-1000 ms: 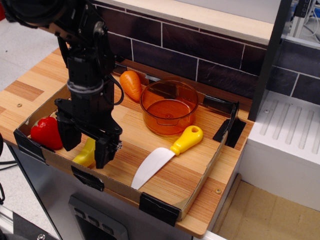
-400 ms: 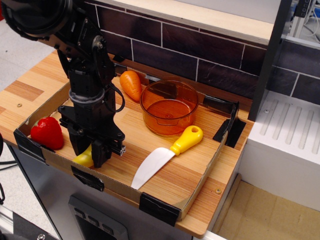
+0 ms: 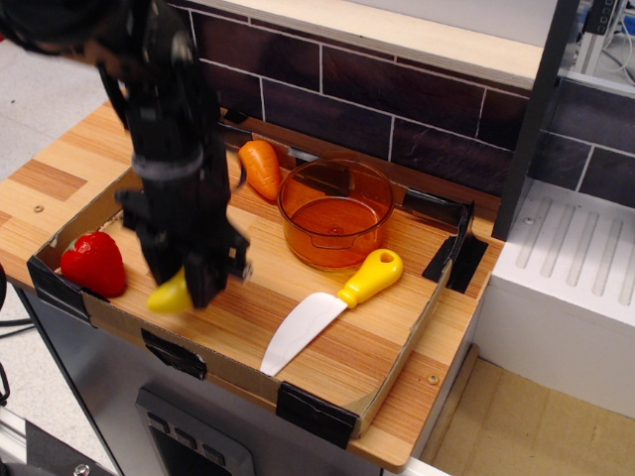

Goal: Put banana in pot

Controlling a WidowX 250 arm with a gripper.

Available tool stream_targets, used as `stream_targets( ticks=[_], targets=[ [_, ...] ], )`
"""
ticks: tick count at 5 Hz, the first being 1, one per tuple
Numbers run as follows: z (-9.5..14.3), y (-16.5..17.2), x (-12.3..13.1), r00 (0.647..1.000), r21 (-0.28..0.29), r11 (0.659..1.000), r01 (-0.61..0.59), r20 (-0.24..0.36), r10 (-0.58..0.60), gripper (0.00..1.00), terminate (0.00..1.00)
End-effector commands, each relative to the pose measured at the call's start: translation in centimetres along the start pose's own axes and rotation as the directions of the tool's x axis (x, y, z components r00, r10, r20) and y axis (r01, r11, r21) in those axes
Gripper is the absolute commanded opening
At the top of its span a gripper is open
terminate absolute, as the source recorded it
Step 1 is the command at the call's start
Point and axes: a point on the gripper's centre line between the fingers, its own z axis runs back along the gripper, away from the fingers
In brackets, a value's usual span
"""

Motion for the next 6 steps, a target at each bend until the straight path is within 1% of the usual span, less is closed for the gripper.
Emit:
stream_targets(
  ticks=[1, 2, 3, 4, 5, 6],
  targets=[
    [5.3, -0.3, 3.5, 0.992, -0.063, 0.996, -0.069, 0.097, 0.075, 0.0, 0.0],
    [5.2, -1.6, 6.0, 0.988, -0.061, 0.992, -0.114, 0.099, 0.12, 0.0, 0.0],
    [4.3, -2.8, 8.1, 0.988, -0.044, 0.99, -0.133, 0.078, 0.136, 0.0, 0.0],
    [3.9, -4.1, 9.7, 0.986, -0.046, 0.989, -0.138, 0.088, 0.141, 0.0, 0.0],
    [3.5, -5.1, 10.8, 0.986, -0.046, 0.988, -0.146, 0.069, 0.149, 0.0, 0.0],
    [2.7, -5.7, 11.1, 0.992, -0.008, 0.993, -0.115, 0.056, 0.115, 1.0, 0.0]
  ],
)
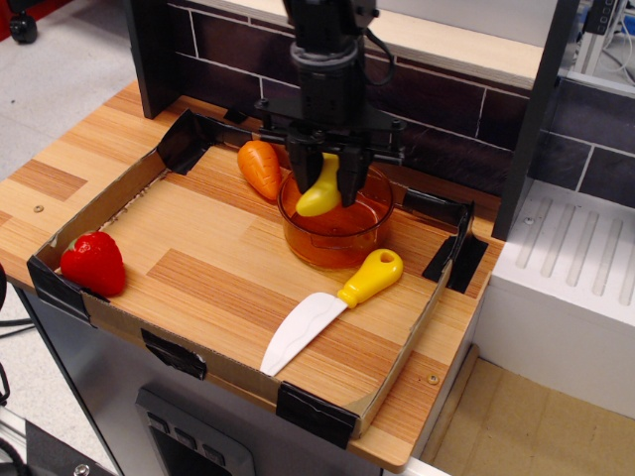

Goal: Put banana in pot

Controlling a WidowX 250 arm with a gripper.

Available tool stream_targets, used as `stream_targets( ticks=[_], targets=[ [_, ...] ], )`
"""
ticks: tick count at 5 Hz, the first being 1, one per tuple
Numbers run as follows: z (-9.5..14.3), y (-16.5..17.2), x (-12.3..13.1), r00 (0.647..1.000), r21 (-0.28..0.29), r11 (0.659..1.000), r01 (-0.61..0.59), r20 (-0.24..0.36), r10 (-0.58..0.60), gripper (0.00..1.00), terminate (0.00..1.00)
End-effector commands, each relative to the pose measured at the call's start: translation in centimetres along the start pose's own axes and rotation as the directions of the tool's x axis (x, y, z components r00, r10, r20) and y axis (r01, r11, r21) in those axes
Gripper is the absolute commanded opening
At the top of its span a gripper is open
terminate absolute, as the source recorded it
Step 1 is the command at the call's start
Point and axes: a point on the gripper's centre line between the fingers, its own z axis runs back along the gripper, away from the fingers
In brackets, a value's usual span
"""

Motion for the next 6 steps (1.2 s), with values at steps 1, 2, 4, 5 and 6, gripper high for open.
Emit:
stream_targets(
  ticks=[1, 2, 4, 5, 6],
  targets=[
    [0.8, 0.0, 0.3, 0.994, 0.04, 0.996, 0.08, 0.068, -0.083, 1.0, 0.0],
    [2.3, 0.1, 0.1, 0.986, 0.034, 0.993, 0.109, 0.12, -0.112, 1.0, 0.0],
    [6.4, 1.0, -0.9, 0.971, 0.05, 0.976, 0.212, 0.098, -0.216, 1.0, 0.0],
    [6.4, 1.0, -0.9, 0.971, 0.05, 0.976, 0.212, 0.098, -0.216, 1.0, 0.0],
    [6.4, 1.0, -0.9, 0.971, 0.05, 0.976, 0.212, 0.098, -0.216, 1.0, 1.0]
  ],
)
